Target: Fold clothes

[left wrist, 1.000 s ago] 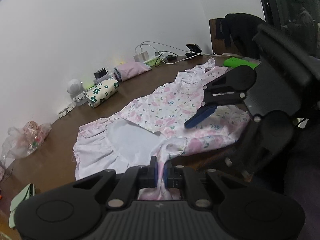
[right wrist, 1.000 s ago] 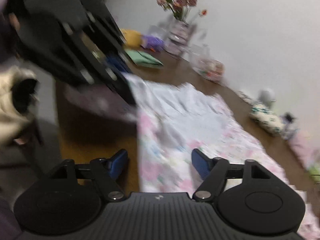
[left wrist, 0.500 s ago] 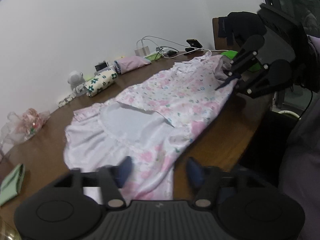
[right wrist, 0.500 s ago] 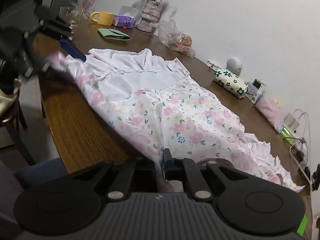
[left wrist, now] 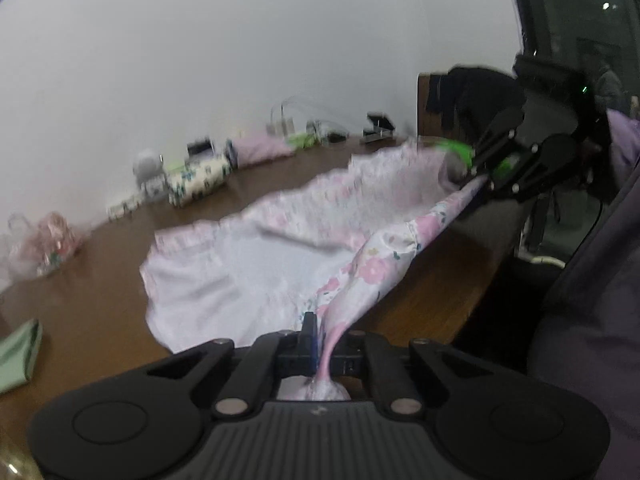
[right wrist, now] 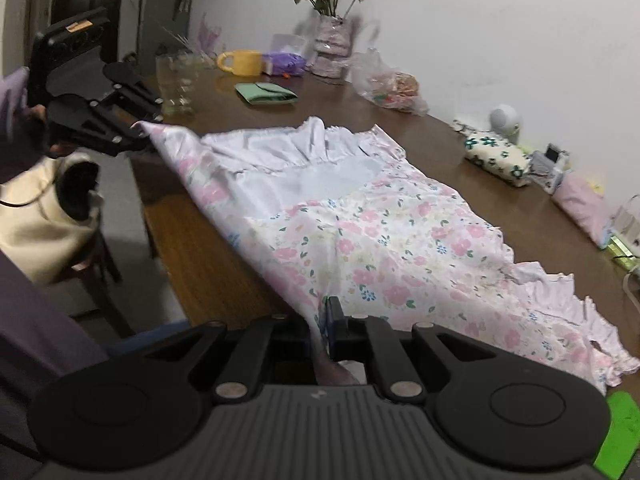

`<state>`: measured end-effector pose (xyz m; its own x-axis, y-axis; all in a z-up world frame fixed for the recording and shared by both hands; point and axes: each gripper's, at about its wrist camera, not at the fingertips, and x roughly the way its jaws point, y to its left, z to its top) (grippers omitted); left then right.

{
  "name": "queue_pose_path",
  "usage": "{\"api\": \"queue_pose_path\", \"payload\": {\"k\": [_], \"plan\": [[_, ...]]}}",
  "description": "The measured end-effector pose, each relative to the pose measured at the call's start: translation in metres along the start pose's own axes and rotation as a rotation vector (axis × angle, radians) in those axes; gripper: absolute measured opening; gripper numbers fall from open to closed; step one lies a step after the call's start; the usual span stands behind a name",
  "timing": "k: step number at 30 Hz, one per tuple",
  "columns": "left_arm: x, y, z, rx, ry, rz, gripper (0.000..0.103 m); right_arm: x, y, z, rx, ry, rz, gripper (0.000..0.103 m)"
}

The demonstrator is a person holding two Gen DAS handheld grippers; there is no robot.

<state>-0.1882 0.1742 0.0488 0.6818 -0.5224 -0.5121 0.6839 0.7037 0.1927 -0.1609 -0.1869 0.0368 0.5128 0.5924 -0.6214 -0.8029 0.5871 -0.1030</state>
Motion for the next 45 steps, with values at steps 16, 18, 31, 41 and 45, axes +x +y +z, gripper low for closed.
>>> {"api": "queue_pose_path", "payload": {"k": [16,18,31,41,45], "plan": [[0.102,0.060,0.050,-0.087,0.160,0.134,0.036,0.080,-0.077,0.064,0.218,0.180,-0.352,0.043],[0.095,0.057,0.045,-0.102,0.142,0.159,0.050,0.074,-0.072,0.063,0.215,0.124,-0.462,0.049],[0.087,-0.010,0.013,0.043,0.017,0.161,0.075,0.049,-0.043,0.018,0.363,-0.018,-0.323,0.055],[0.078,0.021,-0.007,0.014,0.129,0.039,0.010,0.045,-0.067,-0.007,0.478,0.043,-0.149,0.013],[0.061,0.026,-0.011,0.009,0.164,0.056,0.009,0.026,-0.071,-0.011,0.464,0.102,-0.121,0.013]]}}
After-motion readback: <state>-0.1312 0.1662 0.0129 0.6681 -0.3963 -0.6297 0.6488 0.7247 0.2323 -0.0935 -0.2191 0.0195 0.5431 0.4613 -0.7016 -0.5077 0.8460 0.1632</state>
